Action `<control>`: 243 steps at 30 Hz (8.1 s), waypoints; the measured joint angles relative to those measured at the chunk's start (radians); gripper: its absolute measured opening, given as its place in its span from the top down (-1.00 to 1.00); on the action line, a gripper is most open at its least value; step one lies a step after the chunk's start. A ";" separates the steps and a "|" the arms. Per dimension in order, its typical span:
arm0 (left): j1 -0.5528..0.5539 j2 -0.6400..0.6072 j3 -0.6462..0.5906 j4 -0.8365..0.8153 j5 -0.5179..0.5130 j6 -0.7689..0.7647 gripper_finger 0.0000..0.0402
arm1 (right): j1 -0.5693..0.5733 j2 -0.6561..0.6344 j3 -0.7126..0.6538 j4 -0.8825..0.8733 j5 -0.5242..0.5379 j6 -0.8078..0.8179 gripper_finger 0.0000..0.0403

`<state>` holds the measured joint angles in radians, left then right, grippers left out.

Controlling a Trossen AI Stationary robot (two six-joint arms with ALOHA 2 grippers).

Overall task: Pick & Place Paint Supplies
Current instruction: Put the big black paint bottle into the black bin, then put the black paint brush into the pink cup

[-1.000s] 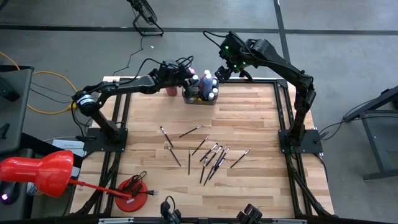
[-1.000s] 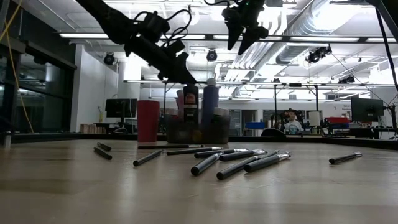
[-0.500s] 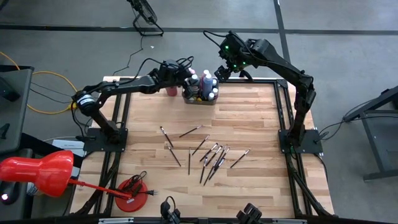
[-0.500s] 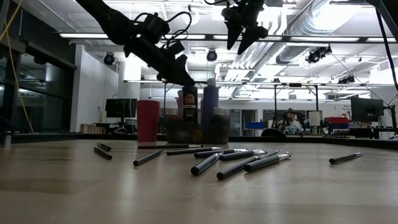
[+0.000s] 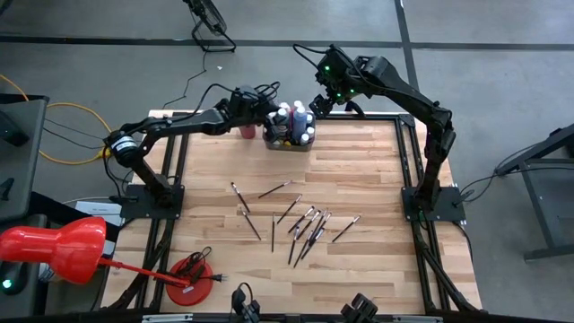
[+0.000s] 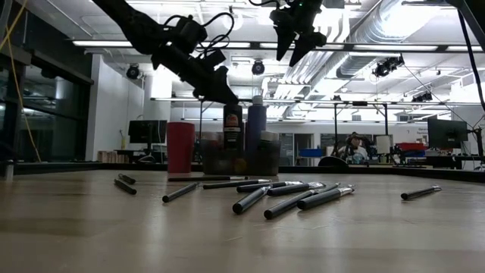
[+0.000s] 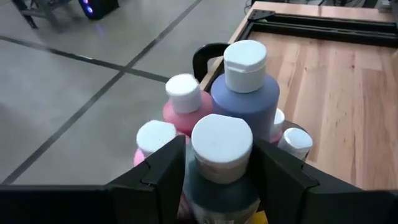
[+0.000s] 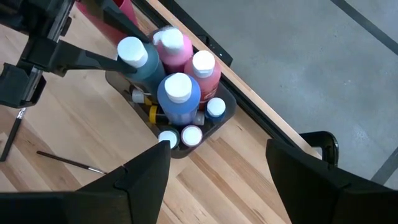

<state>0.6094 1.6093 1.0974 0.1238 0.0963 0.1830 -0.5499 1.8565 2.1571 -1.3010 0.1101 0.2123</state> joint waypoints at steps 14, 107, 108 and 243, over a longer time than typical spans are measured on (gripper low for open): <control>0.000 0.000 0.147 -0.094 0.000 0.130 0.14 | 0.000 0.000 0.000 -0.001 0.000 0.000 -0.28; -0.486 -0.536 -0.256 -0.649 -0.505 -0.208 0.14 | 0.809 -0.708 -1.401 0.356 -0.008 1.720 -0.05; -0.486 -0.536 -0.256 -0.632 -0.491 -0.176 0.14 | 0.809 -0.695 -1.403 0.359 -0.020 1.744 -0.02; -0.485 -0.353 -0.106 0.174 -0.177 -0.250 -0.36 | 0.290 -0.805 -1.148 1.284 -0.267 0.070 0.98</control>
<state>0.1242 1.2565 0.9912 0.2973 -0.0810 -0.0674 -0.2600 1.0516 1.0092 -0.0175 -0.1574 0.2828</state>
